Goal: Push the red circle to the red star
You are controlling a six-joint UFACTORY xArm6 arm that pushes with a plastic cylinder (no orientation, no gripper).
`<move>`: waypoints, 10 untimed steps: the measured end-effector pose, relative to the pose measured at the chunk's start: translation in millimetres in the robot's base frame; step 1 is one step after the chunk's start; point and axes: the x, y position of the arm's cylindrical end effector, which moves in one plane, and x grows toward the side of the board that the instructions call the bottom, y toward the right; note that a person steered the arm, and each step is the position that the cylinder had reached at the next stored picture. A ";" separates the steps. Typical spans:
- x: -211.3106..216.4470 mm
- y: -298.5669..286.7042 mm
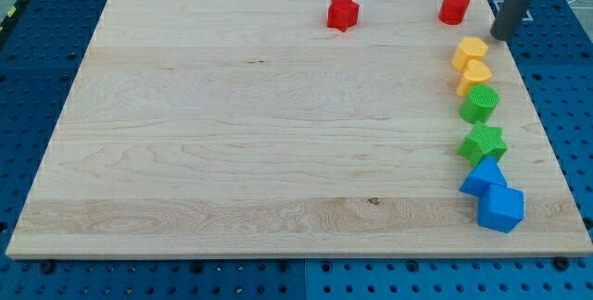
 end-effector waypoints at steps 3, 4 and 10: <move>-38.7 -21.5; -42.7 -43.7; -76.6 -92.5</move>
